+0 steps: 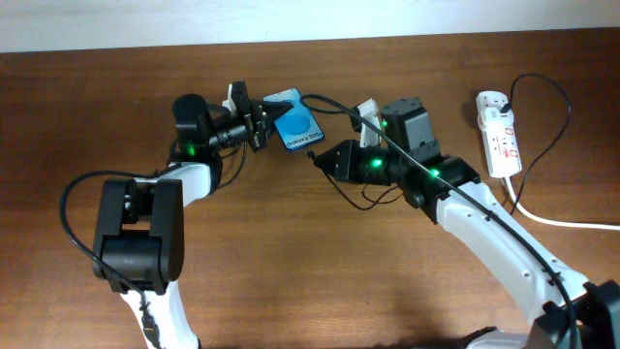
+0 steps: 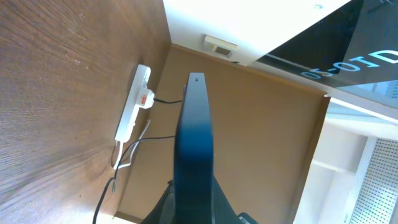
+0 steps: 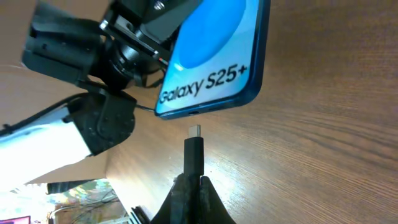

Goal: Plug charger to phone and switch on socket
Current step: 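Push the connector into the phone port while the left gripper holds the phone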

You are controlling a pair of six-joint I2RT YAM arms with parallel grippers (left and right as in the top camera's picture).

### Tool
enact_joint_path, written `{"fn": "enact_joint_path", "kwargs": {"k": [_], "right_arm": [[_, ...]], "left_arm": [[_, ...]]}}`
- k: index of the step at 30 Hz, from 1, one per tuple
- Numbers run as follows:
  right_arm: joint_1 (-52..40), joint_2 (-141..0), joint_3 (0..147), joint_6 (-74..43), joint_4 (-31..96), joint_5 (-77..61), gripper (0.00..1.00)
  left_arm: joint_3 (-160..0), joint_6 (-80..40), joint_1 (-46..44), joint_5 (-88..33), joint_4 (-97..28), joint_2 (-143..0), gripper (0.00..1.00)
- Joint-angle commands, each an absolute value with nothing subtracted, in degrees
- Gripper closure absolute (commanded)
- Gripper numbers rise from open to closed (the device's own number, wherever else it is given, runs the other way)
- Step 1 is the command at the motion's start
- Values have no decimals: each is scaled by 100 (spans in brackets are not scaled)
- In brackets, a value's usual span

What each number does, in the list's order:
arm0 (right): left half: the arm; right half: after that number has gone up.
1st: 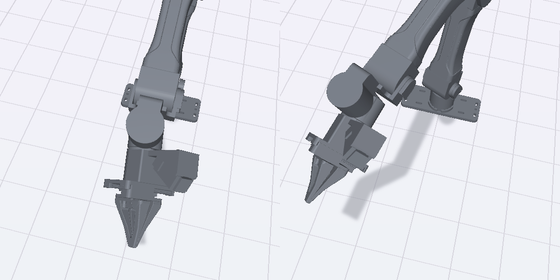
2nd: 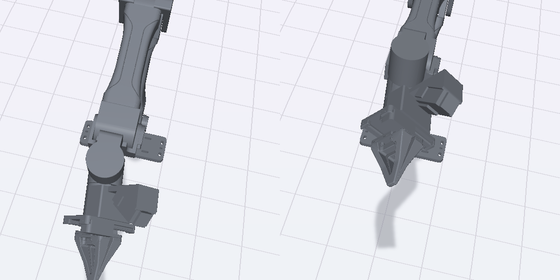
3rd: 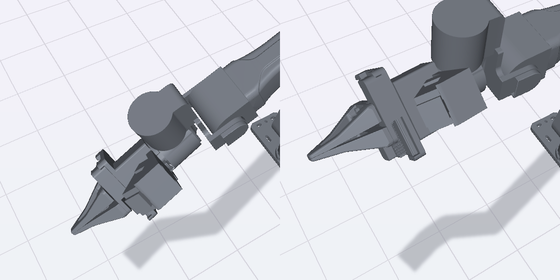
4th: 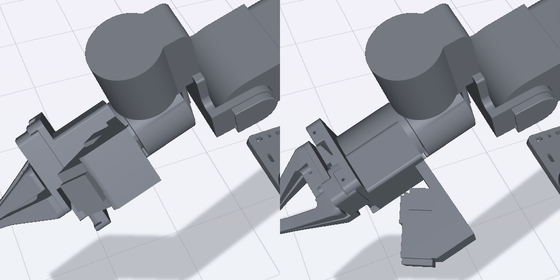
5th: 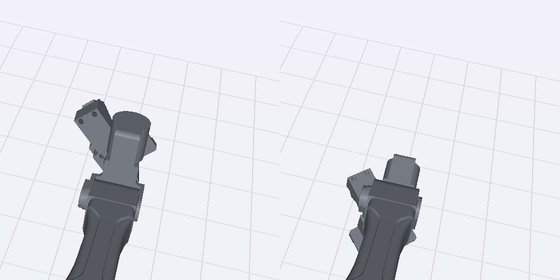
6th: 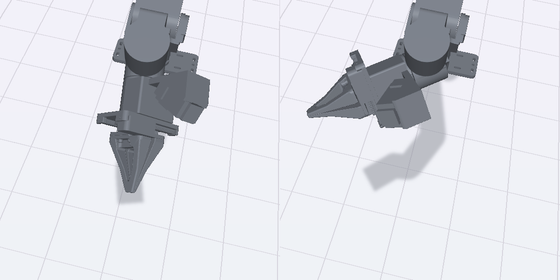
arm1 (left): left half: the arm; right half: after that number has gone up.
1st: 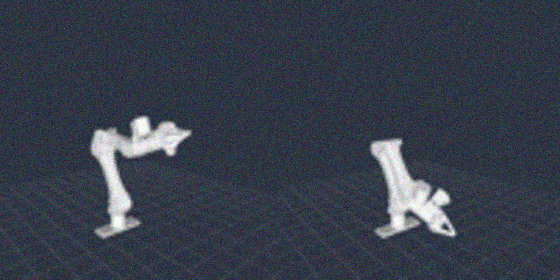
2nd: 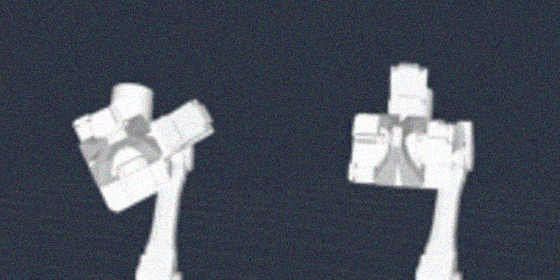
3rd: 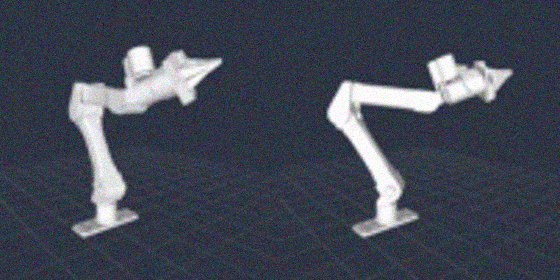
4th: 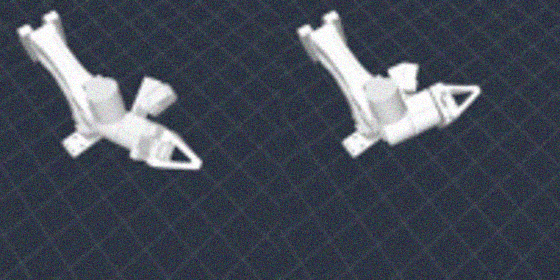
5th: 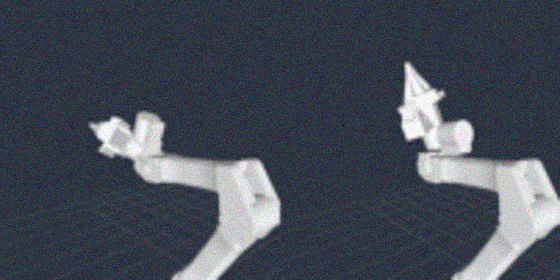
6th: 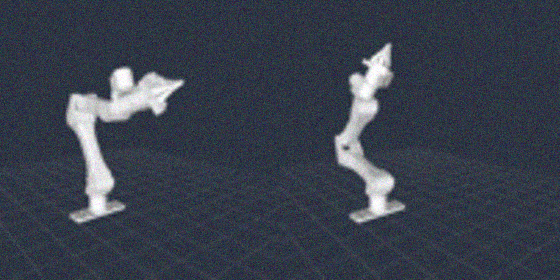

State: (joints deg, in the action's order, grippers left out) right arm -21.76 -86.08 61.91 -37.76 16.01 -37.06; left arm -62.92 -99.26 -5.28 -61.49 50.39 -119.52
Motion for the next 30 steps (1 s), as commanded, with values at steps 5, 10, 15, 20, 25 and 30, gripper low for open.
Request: {"fn": "enact_joint_path", "kwargs": {"k": [5, 10, 15, 20, 25, 30], "right_arm": [[-2093, -8350, 6178, -3798, 1586, -3822, 96], [-2104, -8364, 6178, -3800, 1699, -3446, 96], [-2279, -8379, 6176, -3802, 1667, -3135, 96], [-2292, -8379, 6178, -3804, 1640, -3118, 96], [-2351, -8399, 6176, -3804, 1594, -3079, 96], [-2438, -8401, 6176, -3802, 1562, -2969, 96]], "left_arm": [[-6386, -9979, -493, -6261, 5094, -11904, 100], [-6386, -9979, -493, -6224, 5094, -11904, 100], [-6386, -9979, -497, -6184, 5094, -11904, 100], [-6386, -9981, -499, -6187, 5094, -11904, 100], [-6386, -9981, -499, -6167, 5094, -11904, 100], [-6386, -9981, -499, -6167, 5094, -11904, 100]]}}
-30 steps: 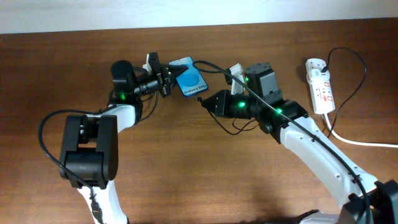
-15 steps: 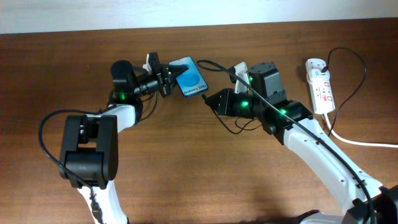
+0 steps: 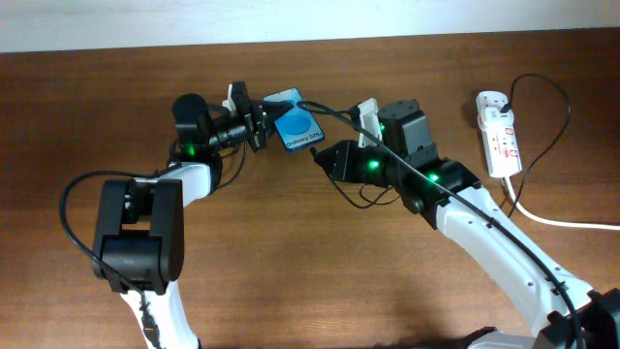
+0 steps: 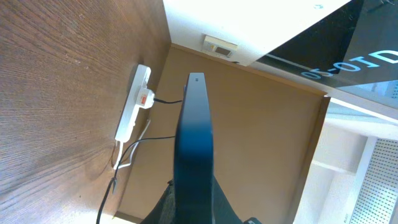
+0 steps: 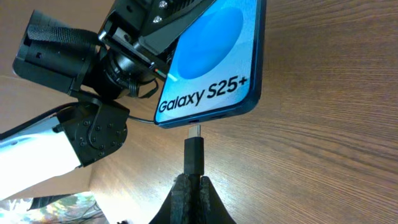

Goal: Plug charger to phone and switch on socket
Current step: 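Push the connector into the phone port while the left gripper holds the phone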

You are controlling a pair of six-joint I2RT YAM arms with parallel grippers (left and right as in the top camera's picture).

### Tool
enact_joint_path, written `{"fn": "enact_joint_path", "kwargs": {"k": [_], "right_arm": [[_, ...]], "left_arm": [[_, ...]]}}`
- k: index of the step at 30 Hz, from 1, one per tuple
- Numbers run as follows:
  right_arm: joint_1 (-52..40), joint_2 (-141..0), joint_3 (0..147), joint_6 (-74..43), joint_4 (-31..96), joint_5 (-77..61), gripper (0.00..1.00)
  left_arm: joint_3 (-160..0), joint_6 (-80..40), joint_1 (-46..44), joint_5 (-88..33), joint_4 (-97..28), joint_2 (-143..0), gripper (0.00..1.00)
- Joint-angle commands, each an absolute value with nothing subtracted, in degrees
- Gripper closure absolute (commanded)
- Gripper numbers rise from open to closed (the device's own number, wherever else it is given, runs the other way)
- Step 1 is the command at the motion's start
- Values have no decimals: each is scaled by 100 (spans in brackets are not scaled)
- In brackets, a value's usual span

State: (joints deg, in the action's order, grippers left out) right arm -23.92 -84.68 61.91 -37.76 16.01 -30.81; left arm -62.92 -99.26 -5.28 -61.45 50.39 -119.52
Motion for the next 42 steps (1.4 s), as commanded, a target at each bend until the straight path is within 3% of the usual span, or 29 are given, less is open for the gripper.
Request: {"fn": "enact_joint_path", "kwargs": {"k": [1, 42], "right_arm": [[-2438, -8401, 6176, -3802, 1564, -2969, 96], [-2589, -8674, 6176, -3846, 1428, -2670, 96]], "left_arm": [[-6386, -9981, -499, -6169, 5094, -11904, 100], [-6386, -9981, -563, -6167, 5094, -11904, 100]]}}
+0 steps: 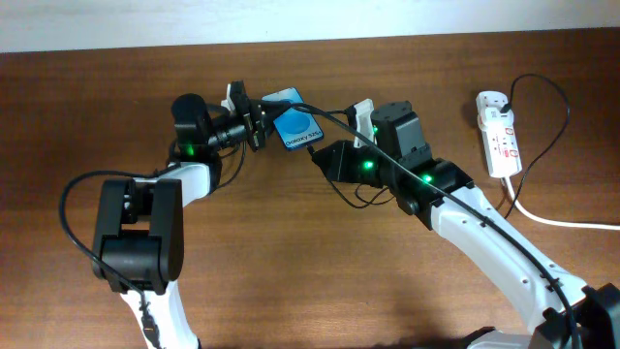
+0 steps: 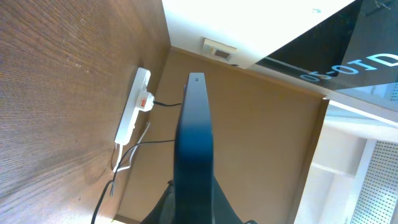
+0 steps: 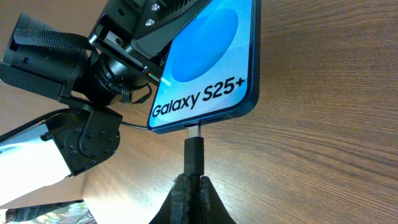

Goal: Plug charger to phone and switch on socket
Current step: 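Push the connector into the phone port while the left gripper holds the phone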

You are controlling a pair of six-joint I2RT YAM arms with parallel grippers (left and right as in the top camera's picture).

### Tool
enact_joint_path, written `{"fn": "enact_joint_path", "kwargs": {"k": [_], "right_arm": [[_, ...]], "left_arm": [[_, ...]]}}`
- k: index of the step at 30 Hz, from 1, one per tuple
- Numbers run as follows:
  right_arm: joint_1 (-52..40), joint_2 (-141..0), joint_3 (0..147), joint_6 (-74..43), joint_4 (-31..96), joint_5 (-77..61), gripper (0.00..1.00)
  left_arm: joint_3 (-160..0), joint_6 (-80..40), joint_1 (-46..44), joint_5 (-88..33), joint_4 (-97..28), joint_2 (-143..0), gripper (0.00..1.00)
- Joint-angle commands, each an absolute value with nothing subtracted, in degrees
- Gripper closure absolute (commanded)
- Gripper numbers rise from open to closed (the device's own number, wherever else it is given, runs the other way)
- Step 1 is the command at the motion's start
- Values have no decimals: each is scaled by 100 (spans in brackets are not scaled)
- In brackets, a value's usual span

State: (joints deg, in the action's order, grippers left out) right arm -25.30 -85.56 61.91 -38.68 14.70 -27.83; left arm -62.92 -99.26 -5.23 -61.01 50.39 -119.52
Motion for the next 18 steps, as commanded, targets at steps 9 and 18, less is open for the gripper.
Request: {"fn": "enact_joint_path", "kwargs": {"k": [9, 18], "right_arm": [[-2587, -8694, 6178, -3841, 1455, -2871, 96], [-2587, -8322, 6182, -3695, 1734, -2801, 96]], "left_arm": [[-6386, -9977, -556, -6158, 5094, -11904, 100], [-6386, -9977, -558, -6119, 5094, -11904, 100]]}}
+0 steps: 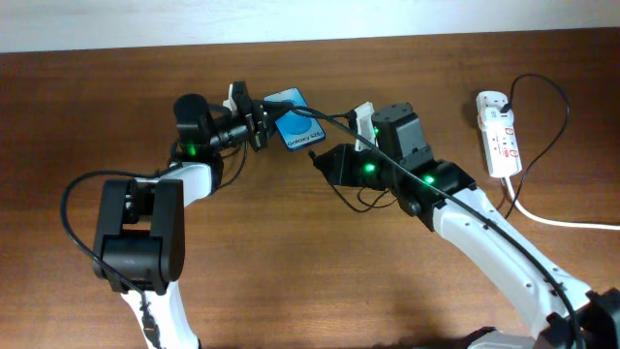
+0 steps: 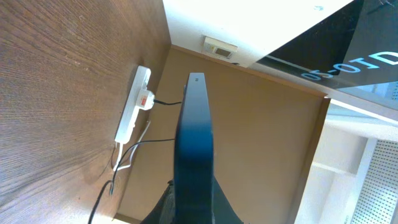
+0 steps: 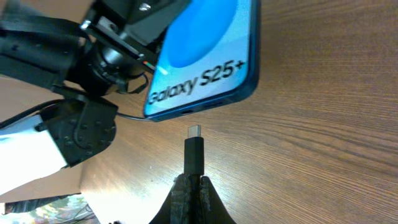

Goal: Plug charger to phone and switch on socket
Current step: 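Push the connector into the phone port while the left gripper holds the phone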

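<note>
A blue phone (image 1: pixel 294 127) with "Galaxy S25+" on its screen (image 3: pixel 205 56) is held off the table, my left gripper (image 1: pixel 263 127) shut on it. It shows edge-on in the left wrist view (image 2: pixel 193 137). My right gripper (image 3: pixel 189 186) is shut on the black charger plug (image 3: pixel 194 152). The plug's metal tip points at the phone's bottom edge, with a small gap between them. In the overhead view the right gripper (image 1: pixel 318 158) sits just below and right of the phone. The white power strip (image 1: pixel 499 134) lies at the far right.
The charger's black cable (image 1: pixel 542 85) loops from the power strip across to the right arm. The power strip (image 2: pixel 134 102) with a red switch and loose wires shows far off in the left wrist view. Brown wooden table (image 1: pixel 291 262) lies all round.
The plug's tip was at the phone's bottom port. Now it stands a little way back from the edge, with wood showing between them. The left gripper still holds the phone.
At first the plug hung below the phone's bottom edge with a clear gap. A second later it was close under the port, then its tip met the port. Now the tip is apart from the phone again. The left gripper held the phone throughout.
</note>
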You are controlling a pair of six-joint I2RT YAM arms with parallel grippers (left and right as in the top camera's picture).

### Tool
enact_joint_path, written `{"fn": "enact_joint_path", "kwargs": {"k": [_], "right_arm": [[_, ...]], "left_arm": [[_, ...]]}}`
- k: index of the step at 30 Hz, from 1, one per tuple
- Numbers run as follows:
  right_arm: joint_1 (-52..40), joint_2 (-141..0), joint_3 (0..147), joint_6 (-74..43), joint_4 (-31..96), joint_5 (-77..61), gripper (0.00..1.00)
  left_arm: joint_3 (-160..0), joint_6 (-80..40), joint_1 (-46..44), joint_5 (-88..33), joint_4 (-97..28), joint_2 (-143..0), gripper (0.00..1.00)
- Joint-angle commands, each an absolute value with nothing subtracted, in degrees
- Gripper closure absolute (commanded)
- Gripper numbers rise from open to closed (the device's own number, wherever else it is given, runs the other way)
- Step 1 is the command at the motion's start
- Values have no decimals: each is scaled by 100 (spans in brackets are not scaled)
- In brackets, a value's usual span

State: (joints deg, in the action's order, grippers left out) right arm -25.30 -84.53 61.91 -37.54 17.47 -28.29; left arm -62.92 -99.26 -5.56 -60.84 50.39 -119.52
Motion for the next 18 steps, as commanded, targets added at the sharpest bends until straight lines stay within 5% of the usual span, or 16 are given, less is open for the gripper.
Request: {"fn": "enact_joint_path", "kwargs": {"k": [1, 18], "right_arm": [[-2587, -8322, 6182, -3695, 1730, -2801, 96], [-2587, -8374, 6182, -3756, 1559, -2687, 96]], "left_arm": [[-6386, -9977, -558, -6110, 5092, -11904, 100], [-6386, -9977, -565, -6106, 5094, -11904, 100]]}}
